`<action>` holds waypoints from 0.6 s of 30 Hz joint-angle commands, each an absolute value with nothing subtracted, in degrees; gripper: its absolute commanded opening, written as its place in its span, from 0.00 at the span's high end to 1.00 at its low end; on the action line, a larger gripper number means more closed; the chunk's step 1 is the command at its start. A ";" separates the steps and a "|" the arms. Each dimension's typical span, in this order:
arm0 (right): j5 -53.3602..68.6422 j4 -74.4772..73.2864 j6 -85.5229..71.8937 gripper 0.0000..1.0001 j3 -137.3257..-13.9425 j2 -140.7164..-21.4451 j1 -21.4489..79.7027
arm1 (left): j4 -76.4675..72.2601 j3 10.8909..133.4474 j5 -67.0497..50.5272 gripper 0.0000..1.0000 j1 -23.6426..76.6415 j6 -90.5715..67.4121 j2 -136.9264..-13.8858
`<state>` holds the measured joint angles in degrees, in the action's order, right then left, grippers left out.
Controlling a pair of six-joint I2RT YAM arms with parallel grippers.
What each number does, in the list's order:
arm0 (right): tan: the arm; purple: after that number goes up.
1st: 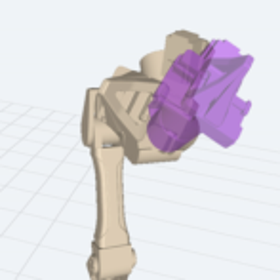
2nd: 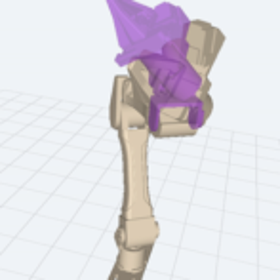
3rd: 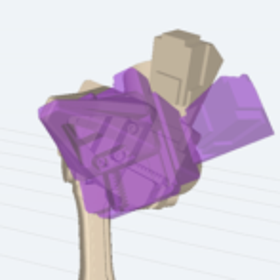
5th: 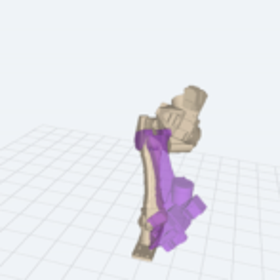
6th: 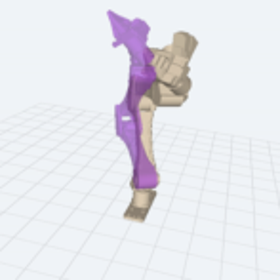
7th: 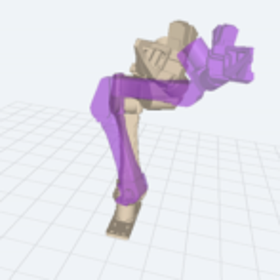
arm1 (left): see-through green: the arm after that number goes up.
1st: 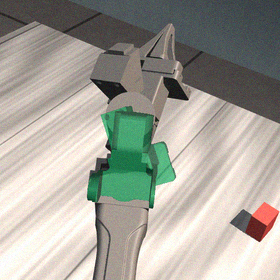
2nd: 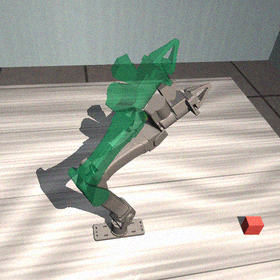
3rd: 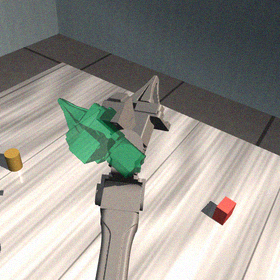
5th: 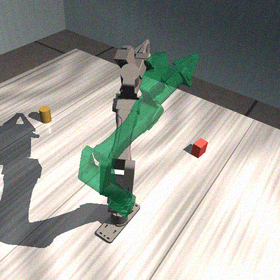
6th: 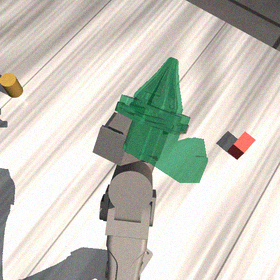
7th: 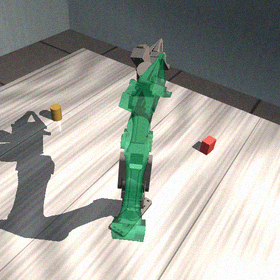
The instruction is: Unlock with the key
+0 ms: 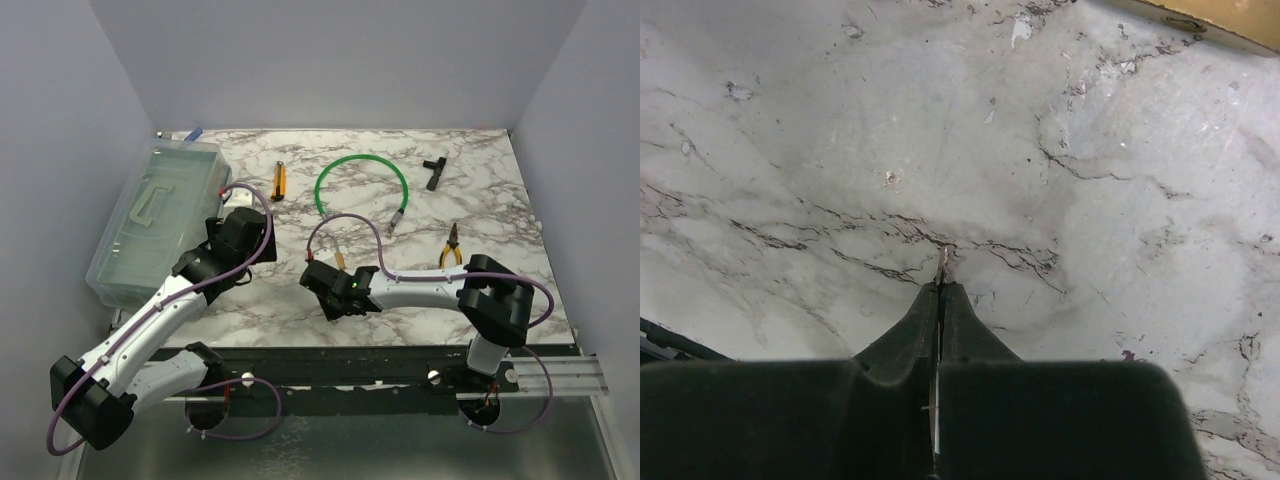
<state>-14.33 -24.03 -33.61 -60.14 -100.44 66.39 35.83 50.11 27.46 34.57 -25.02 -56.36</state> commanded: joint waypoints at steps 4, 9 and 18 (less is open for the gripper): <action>-17.73 -19.77 -34.37 1.00 -53.60 -95.63 66.80 | 34.88 49.39 26.48 0.11 34.37 -24.87 -55.81; -17.33 -14.95 -34.89 1.00 -49.51 -91.38 66.82 | 34.72 49.46 26.24 0.11 34.39 -25.04 -55.66; -16.46 -1.20 -32.51 1.00 -39.76 -80.55 66.71 | 32.06 49.00 16.22 0.12 34.39 -24.20 -53.43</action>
